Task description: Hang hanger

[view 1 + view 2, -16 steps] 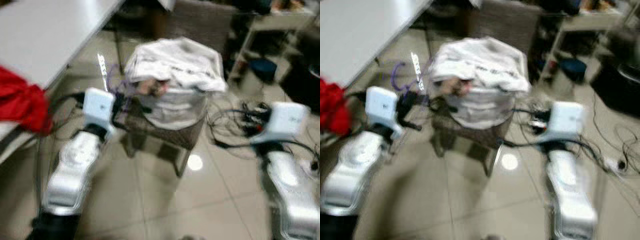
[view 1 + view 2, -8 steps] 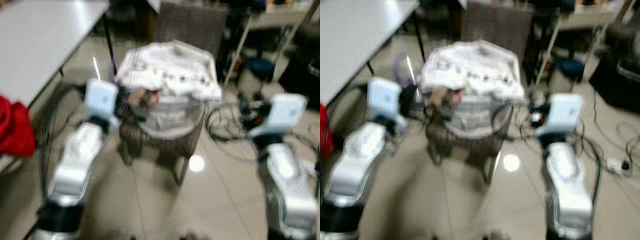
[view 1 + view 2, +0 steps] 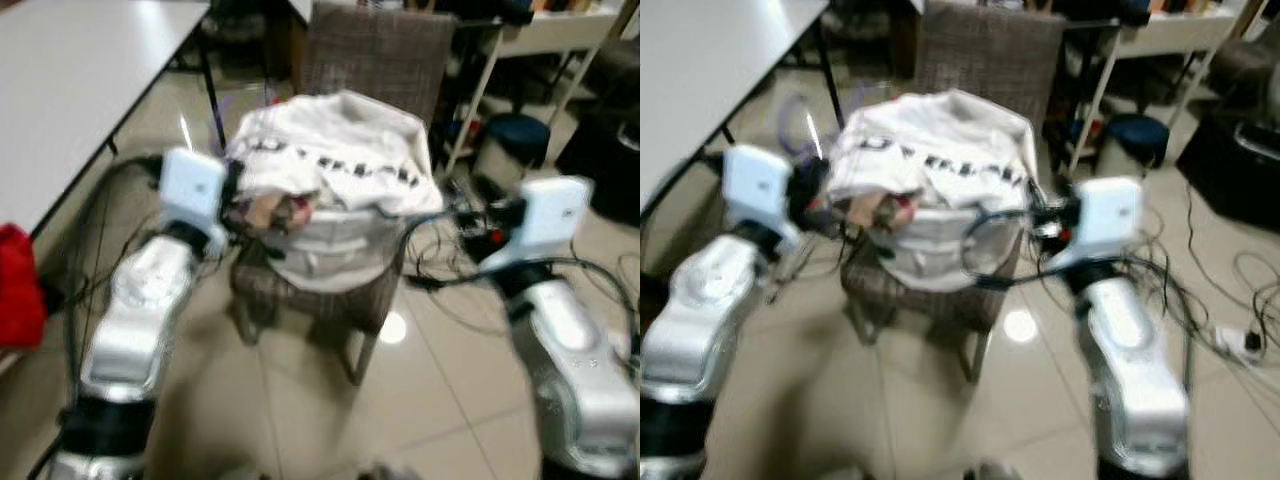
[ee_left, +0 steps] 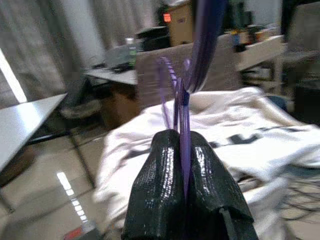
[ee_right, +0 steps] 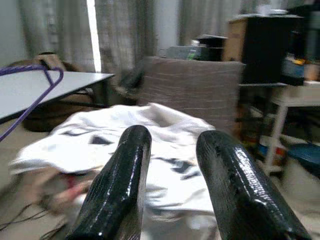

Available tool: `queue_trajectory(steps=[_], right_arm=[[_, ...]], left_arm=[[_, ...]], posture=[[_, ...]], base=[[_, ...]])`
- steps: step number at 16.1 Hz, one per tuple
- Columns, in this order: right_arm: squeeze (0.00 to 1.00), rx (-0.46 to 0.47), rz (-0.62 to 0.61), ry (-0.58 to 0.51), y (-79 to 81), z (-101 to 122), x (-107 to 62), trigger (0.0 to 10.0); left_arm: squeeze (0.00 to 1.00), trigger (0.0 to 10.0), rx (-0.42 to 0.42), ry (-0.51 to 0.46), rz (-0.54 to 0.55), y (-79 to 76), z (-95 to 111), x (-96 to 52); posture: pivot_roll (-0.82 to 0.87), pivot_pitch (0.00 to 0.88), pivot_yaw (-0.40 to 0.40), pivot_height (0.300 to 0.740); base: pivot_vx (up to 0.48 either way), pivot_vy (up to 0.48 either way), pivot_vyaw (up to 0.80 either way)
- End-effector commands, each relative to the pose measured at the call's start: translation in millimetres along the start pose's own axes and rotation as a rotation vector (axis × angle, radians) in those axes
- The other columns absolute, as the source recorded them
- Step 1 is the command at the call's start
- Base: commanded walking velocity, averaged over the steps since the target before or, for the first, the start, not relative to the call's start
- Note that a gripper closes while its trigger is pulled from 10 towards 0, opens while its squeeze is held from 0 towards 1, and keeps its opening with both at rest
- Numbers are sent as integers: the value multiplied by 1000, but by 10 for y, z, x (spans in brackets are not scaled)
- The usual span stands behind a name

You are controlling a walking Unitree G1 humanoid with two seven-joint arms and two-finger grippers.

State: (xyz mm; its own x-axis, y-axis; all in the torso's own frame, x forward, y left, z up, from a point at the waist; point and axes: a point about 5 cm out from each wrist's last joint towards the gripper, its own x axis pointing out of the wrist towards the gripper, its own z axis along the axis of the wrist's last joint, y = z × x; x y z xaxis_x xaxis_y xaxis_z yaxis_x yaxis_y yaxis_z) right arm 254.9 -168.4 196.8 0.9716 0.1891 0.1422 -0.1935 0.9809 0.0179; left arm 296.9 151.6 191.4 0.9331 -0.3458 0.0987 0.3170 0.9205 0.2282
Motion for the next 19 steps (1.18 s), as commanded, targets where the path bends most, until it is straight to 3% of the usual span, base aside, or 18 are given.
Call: queue_trajectory(steps=[1,3,5,6,7,8,9,12,15,17,18,19], right_arm=[[0,9,127,-68,57,195,26,10000],[0,-81,265,-120,22,411,53,10000],[0,-143,457,-135,-3,617,76,10000],[0,-146,497,-133,2,646,73,10000],[992,-160,645,-114,-18,758,54,10000],[1000,-175,758,-81,-43,827,26,10000],[1000,-197,882,-28,-92,907,-3,10000],[1000,-239,975,-2,-153,955,17,10000],[1000,-254,1144,120,-182,914,-28,10000],[1000,-369,1207,187,-171,893,-3,10000],[561,-446,1216,225,-142,827,41,10000],[0,-495,1241,227,-106,804,78,10000]], left_arm=[[0,10000,16,-13,-95,44,75,-22],[0,10000,52,-44,-302,-35,164,-37],[0,10000,138,-52,-545,-132,267,-59],[0,10000,150,-56,-584,-148,289,-67],[0,10000,179,-70,-698,-198,377,-69],[0,10000,192,-80,-770,-235,441,-56],[0,10000,207,-98,-855,-276,539,-21],[0,10000,235,-118,-951,-312,643,14],[0,10000,263,-120,-1076,-382,748,7],[0,10000,289,-124,-1100,-390,785,17],[0,10000,300,-121,-1101,-394,786,31],[0,10000,320,-116,-1122,-409,786,28]], posture=[[-78,69,-8,740],[-87,81,-2,740],[-95,84,4,740],[-97,83,3,740],[-94,90,0,740],[-93,95,-4,740],[-96,102,-8,740],[-97,104,-10,740],[-94,105,-15,740],[-95,103,-20,740],[-94,103,-19,740],[-93,103,-21,740]], base=[[0,0,0],[0,0,0],[0,0,0],[0,0,0],[0,0,0],[0,0,0],[0,0,0],[0,0,0],[0,0,0],[0,0,0],[0,0,0],[0,0,0]])
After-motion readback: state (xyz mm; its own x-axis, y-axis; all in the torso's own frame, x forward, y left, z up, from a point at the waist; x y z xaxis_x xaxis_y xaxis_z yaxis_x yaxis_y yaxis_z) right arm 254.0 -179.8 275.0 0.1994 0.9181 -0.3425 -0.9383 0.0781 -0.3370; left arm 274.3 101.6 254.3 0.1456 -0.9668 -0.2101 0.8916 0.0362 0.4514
